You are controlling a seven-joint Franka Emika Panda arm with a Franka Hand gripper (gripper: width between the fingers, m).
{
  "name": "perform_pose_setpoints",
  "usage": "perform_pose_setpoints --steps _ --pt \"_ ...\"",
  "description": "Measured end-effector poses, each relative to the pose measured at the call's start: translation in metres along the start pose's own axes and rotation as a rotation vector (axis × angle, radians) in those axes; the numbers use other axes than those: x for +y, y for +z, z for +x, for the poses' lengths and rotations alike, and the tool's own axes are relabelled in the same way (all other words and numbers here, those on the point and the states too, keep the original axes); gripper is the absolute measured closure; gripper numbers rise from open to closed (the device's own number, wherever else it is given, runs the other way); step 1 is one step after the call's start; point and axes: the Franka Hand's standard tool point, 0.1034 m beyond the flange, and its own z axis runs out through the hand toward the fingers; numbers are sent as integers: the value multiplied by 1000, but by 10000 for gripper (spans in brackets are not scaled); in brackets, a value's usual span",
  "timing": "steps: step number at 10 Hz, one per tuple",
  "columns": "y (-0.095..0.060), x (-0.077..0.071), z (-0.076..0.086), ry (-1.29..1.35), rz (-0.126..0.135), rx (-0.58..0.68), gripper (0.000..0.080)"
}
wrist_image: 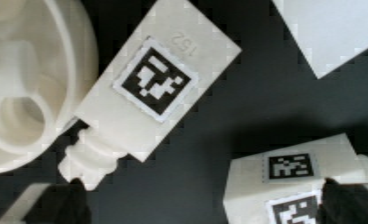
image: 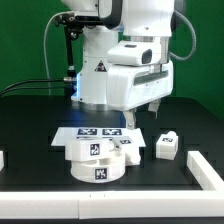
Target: Assemble stool
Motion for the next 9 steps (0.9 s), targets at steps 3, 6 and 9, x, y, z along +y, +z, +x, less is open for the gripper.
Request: perform_pose_setpoints --steps 3,6,9 --pt "4 -26 -8 404 -4 107 151" --pt "10 -19 -19 602 23 106 151" --pt "23 -9 -37 530 30 74 151"
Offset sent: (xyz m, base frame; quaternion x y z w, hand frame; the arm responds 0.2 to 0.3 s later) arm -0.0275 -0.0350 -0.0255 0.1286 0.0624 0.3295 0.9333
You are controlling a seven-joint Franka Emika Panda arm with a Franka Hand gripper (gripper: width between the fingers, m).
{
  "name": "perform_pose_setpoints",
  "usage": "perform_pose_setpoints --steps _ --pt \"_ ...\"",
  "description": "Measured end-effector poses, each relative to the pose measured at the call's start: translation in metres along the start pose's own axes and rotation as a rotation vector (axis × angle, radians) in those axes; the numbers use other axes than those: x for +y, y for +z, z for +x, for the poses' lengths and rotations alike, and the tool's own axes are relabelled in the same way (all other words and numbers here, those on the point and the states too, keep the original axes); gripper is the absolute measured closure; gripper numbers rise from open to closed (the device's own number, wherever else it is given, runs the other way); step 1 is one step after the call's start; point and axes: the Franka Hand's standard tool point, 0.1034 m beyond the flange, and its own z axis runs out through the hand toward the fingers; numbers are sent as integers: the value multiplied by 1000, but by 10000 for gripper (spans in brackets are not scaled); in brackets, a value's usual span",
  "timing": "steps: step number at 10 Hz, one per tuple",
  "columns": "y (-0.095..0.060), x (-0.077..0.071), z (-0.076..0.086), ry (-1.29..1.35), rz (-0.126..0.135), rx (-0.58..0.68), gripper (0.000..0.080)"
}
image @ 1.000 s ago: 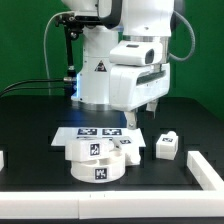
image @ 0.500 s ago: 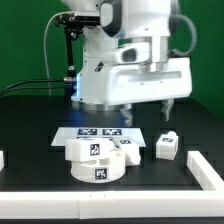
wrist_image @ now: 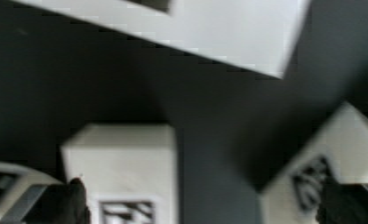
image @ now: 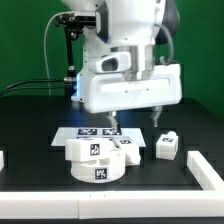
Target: Assemble stool
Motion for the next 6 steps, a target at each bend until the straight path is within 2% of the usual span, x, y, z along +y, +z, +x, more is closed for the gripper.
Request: perform_pose_setpoints --steps 1,2,4,6 --pt "-2 14 4 -16 -4 -10 151" --pt "-1 19 7 -17 -5 -4 151" --pt "11 15 2 8 7 -9 151" --pt "12 15 2 6 8 -11 151"
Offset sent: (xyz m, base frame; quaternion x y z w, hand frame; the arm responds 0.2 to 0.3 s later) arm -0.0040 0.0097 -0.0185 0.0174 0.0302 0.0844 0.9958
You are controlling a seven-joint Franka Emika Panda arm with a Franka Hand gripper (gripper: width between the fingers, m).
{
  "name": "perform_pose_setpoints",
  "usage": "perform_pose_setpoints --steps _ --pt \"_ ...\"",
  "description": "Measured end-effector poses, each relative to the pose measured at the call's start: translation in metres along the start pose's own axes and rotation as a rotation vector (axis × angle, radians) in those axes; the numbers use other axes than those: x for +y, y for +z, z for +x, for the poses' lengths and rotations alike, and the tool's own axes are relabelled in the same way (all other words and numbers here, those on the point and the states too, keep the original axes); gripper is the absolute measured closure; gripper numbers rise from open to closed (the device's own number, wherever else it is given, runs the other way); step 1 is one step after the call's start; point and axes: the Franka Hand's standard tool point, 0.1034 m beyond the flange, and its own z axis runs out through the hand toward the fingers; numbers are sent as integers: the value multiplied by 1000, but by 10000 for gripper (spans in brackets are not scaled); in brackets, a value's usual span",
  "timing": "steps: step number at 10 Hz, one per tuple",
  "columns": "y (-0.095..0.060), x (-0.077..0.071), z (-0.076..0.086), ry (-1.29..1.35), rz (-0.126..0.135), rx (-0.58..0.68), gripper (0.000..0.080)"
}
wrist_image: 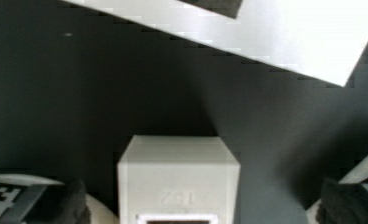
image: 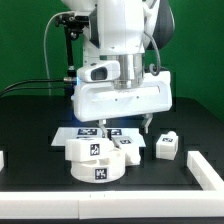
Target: Assemble stool
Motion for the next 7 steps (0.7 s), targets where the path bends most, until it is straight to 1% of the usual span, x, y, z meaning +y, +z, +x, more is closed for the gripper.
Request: perform_pose_setpoints --steps 2,4,5,6,7 --pt "12 4 6 31 10 -7 151" --pt "17 6 14 54 15 -4 151" --pt "17 6 13 52 15 -4 281" --pt "17 6 13 52 15 -4 281" --pt "17 6 13 52 15 -4 420"
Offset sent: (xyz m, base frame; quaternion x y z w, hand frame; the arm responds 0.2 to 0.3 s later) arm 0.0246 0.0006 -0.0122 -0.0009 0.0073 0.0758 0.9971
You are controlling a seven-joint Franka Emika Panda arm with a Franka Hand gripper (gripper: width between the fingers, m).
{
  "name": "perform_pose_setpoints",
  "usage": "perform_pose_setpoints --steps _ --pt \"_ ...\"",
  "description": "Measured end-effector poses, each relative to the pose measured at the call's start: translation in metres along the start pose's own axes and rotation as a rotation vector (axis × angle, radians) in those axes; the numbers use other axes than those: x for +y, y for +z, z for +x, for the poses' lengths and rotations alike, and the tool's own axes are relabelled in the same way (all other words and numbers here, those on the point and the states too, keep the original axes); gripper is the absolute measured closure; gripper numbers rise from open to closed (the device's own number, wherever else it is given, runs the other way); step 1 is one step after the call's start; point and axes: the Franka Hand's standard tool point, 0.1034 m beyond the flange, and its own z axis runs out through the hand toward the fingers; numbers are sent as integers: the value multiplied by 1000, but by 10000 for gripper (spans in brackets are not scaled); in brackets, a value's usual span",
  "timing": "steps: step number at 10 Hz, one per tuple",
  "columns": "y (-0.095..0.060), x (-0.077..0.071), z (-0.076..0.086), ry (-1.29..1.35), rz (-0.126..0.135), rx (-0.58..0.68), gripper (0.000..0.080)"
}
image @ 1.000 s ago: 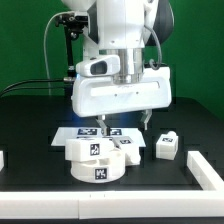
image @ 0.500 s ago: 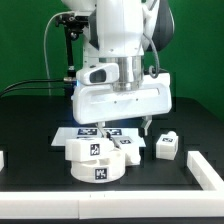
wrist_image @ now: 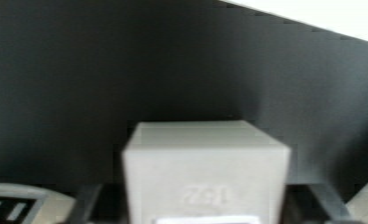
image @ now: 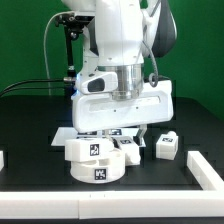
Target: Assemble stool
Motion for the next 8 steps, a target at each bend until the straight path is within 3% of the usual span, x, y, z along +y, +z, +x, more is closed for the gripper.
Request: perform_pose_setpoints --steps 2,7,8 --pt "0 1 -2 12 0 -1 466" --pt "-9 11 -69 78 -9 -50 466" --pt "-8 21 -70 89 -11 -51 466"
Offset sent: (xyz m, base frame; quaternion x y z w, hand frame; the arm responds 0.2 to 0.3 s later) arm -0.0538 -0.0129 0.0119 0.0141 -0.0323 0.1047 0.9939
